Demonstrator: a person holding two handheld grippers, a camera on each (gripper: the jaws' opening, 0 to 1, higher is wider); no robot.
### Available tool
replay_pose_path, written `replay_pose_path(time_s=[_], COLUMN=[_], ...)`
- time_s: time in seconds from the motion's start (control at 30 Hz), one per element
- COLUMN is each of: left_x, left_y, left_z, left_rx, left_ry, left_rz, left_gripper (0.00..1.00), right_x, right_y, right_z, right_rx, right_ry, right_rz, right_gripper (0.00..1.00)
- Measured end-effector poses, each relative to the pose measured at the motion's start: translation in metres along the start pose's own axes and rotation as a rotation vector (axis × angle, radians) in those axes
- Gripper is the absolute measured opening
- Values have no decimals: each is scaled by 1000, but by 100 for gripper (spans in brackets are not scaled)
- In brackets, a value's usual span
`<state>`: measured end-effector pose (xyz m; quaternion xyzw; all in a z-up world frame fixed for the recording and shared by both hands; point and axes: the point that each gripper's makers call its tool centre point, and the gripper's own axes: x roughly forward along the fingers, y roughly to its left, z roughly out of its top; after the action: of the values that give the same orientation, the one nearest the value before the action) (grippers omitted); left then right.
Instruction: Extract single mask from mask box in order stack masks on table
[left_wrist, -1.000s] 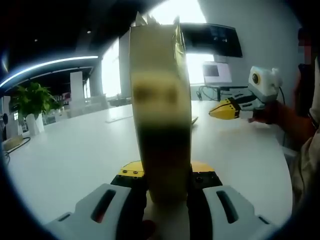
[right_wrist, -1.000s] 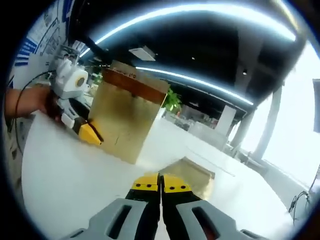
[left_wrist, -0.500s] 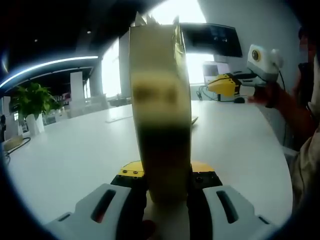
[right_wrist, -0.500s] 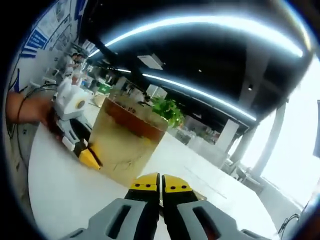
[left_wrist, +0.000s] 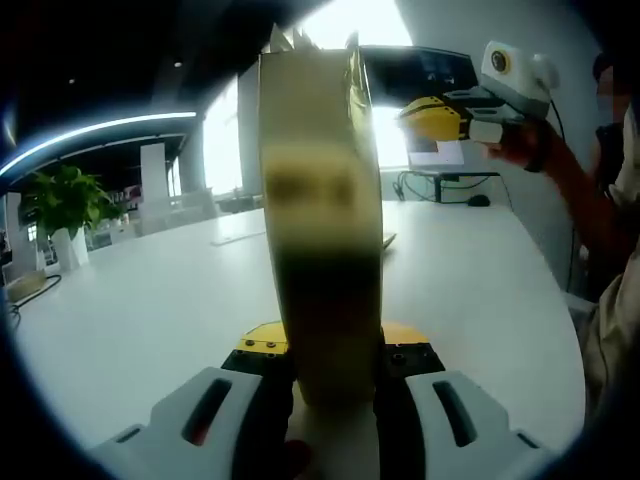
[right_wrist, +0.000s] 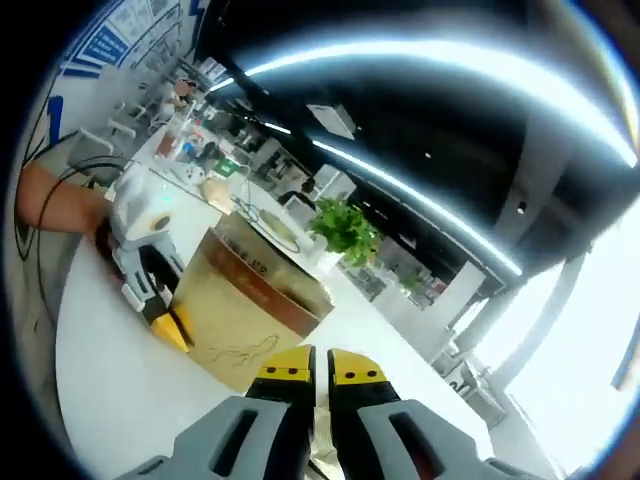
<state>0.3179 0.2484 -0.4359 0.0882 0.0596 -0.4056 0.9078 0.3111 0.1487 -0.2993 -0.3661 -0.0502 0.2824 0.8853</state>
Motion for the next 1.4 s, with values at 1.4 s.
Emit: replay_pose_path(time_s=[1.4], left_x=[1], left_y=[-1], left_z=[0], left_rx=[2], left_ry=[1], left_rz=[-2], left_gripper=[21], right_x=[44], right_y=[32], right_z=[47], right_rx=[-314], right_ry=[86], right_rz=[302], right_gripper=[6])
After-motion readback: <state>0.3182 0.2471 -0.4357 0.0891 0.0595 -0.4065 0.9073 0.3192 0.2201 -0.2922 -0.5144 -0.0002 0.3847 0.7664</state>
